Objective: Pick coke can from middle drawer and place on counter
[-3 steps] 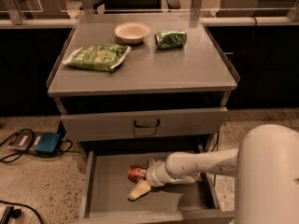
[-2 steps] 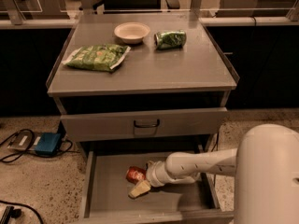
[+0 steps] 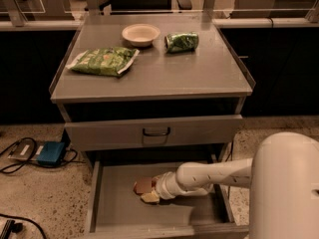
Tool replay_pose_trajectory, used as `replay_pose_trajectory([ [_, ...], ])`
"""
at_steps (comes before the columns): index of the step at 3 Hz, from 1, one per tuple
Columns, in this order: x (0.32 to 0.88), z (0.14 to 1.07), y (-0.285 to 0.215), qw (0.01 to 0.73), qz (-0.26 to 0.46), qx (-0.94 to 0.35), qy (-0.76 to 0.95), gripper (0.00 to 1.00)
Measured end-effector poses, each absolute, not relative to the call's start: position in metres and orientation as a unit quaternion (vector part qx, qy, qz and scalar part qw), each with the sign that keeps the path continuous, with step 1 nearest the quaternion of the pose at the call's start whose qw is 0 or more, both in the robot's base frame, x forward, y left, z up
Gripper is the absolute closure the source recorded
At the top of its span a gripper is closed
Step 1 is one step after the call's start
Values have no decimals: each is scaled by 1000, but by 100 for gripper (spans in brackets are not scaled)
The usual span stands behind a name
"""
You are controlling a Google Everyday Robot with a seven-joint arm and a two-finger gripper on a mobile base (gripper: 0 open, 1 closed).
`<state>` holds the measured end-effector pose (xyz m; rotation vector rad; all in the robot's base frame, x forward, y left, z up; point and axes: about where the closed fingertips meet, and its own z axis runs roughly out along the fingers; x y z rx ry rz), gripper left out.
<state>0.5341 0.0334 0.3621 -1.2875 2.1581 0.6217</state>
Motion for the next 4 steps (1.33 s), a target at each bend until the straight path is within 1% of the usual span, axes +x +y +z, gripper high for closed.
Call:
replay_pose_trajectory([
  [1,534,362,33,273,231,-478,802,85],
  [2,534,362,33,273,231,-478,802,100],
  [3,534,362,34,273,231,-478,802,100],
  [4,515,397,15,300,219,-481,794,100],
])
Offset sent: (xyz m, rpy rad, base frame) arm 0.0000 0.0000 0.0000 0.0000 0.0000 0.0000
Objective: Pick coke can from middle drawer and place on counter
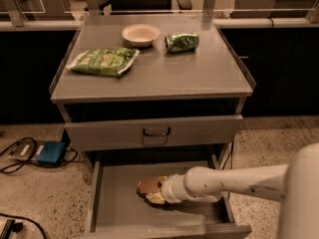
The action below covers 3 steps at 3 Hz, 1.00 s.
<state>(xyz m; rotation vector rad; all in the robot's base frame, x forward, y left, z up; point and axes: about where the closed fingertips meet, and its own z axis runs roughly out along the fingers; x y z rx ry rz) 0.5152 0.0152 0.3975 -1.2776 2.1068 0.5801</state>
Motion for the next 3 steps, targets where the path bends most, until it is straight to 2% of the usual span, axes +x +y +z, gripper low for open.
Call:
replay_pose_trajectory([
  [2,448,509,-30,370,161,-513,758,100],
  [3,436,588,-22,412,136,-574,694,100],
])
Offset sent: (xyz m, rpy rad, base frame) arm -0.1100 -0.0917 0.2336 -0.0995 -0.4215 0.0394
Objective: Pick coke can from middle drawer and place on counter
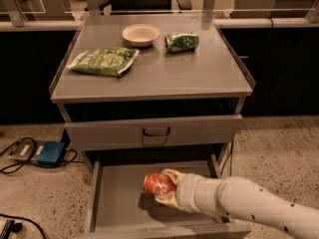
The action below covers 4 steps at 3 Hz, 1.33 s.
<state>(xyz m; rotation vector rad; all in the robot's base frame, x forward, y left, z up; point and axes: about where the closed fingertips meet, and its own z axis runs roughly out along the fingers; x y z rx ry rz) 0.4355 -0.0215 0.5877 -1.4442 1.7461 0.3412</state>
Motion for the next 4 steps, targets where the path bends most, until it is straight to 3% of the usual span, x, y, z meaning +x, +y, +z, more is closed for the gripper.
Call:
replay_pose_trajectory([
  [1,460,731,-48,488,99,-584,641,100],
  [2,445,787,-90,503,96,-578,636,100],
  [4,428,784,-84,486,123,-594,629,100],
])
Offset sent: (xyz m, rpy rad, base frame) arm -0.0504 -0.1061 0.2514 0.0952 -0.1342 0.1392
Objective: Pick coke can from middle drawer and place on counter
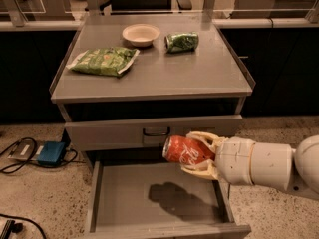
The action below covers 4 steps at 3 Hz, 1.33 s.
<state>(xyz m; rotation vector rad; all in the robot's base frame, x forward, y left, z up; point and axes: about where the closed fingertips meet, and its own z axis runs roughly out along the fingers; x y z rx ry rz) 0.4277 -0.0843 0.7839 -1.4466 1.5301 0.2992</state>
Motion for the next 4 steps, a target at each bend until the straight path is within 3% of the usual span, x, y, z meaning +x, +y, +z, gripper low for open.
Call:
replay_pose_trajectory([
  [2,481,818,-86,482,124,-622,605,100],
  [4,564,863,-112,496,202,-603,591,100],
])
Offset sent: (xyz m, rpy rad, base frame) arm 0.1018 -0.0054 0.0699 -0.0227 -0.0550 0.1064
